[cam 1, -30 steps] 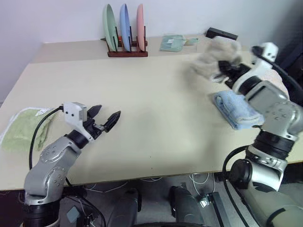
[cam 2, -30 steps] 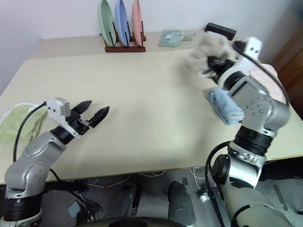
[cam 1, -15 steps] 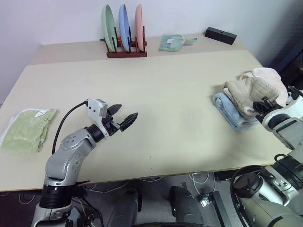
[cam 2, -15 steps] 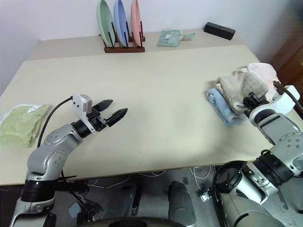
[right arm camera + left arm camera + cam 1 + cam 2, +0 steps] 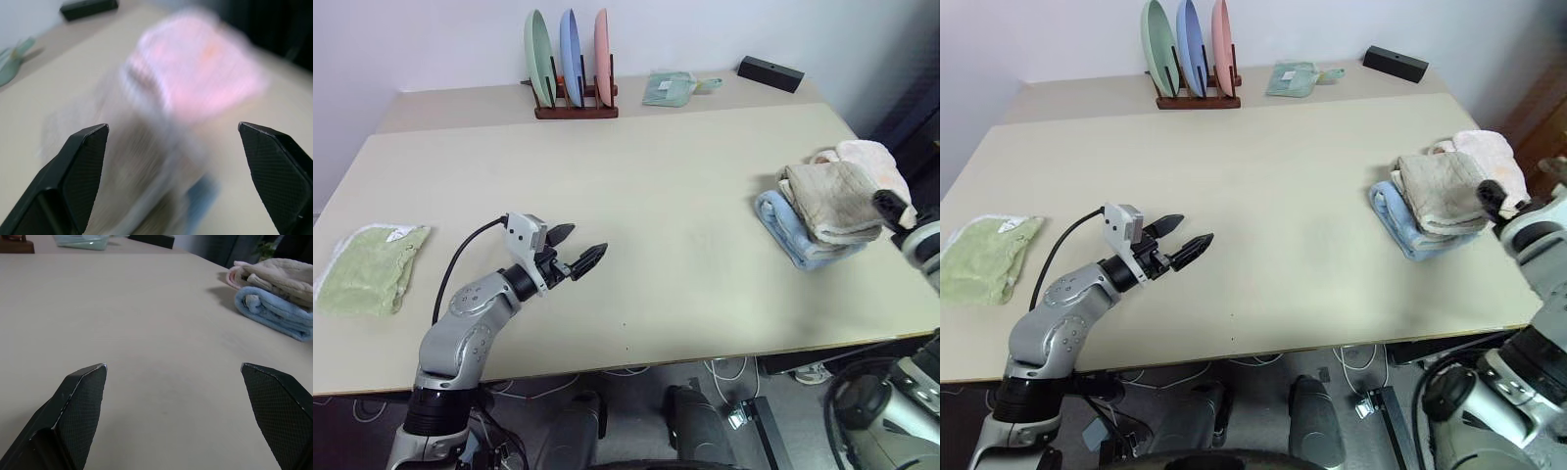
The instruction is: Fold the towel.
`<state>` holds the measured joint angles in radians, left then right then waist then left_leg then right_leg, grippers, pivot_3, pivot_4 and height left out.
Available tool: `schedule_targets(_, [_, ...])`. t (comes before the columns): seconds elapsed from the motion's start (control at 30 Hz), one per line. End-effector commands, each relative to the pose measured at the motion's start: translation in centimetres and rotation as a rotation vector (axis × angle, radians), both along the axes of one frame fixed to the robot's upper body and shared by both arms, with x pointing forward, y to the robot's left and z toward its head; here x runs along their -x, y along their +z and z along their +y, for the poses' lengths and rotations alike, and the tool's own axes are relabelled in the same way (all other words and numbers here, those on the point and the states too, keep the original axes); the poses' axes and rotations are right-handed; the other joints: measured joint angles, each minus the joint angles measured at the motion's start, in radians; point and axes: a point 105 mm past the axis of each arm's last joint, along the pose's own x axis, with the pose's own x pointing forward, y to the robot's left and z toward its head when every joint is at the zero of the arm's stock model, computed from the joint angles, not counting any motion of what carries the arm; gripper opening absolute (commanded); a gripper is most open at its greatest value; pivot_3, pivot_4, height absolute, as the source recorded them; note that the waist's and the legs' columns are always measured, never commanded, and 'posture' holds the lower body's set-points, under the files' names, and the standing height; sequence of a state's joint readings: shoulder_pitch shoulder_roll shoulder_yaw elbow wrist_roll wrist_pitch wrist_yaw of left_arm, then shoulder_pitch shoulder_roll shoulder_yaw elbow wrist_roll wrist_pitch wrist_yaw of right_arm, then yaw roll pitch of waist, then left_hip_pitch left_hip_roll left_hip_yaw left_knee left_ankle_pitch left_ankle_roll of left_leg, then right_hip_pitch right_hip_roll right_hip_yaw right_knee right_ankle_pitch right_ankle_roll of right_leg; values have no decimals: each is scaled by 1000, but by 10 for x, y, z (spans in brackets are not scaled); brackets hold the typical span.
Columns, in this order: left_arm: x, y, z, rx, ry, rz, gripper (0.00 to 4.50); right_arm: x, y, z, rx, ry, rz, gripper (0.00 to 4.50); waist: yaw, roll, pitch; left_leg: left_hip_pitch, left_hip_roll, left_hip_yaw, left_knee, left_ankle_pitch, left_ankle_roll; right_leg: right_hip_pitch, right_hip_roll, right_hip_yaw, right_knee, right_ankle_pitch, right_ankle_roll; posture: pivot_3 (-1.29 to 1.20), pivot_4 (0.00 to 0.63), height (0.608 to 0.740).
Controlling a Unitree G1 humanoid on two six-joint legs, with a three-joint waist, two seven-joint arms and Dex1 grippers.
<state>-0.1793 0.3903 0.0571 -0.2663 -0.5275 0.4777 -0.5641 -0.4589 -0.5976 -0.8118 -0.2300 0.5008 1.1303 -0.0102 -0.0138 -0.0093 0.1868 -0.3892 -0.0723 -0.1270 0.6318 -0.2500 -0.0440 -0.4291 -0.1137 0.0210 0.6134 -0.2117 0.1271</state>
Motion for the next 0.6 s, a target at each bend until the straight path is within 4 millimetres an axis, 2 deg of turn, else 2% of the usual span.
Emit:
schedule_targets(0.03, [-9,13,19,-8,98,-77,4500,-4,38,10,216,62,-101,4443,-3,0,0,0,0,0,0,0,0,0,0,0,0,0,0,0,150,736])
schedule_targets(0.13, [-18,16,41,-59,210,-120,4500,-17,47,50,459,291,-93,4443,-6,0,0,1,1,1,0,0,0,0,0,0,0,0,0,0,150,736])
schedule_targets(0.2, [-20,10,60,-150,277,-138,4500,-21,37,91,614,515,-73,4443,-5,0,0,1,1,1,0,0,0,0,1,0,0,0,0,0,150,736])
schedule_targets(0.3, [-17,2,74,-252,320,-156,4500,-21,20,131,650,766,-85,4443,-5,0,0,1,1,1,-1,0,0,0,1,0,0,0,0,0,150,736])
schedule_targets(0.47, [-2,2,86,-260,375,-165,4500,-21,-19,165,628,1028,-28,4443,7,-3,1,0,0,-1,1,0,0,1,-1,0,-1,0,1,0,150,736])
schedule_targets(0.6, [12,0,83,-260,360,-153,4500,-26,-35,170,578,1101,-13,4443,6,-4,1,-1,0,-1,1,0,0,1,-1,-1,-1,0,0,0,150,736])
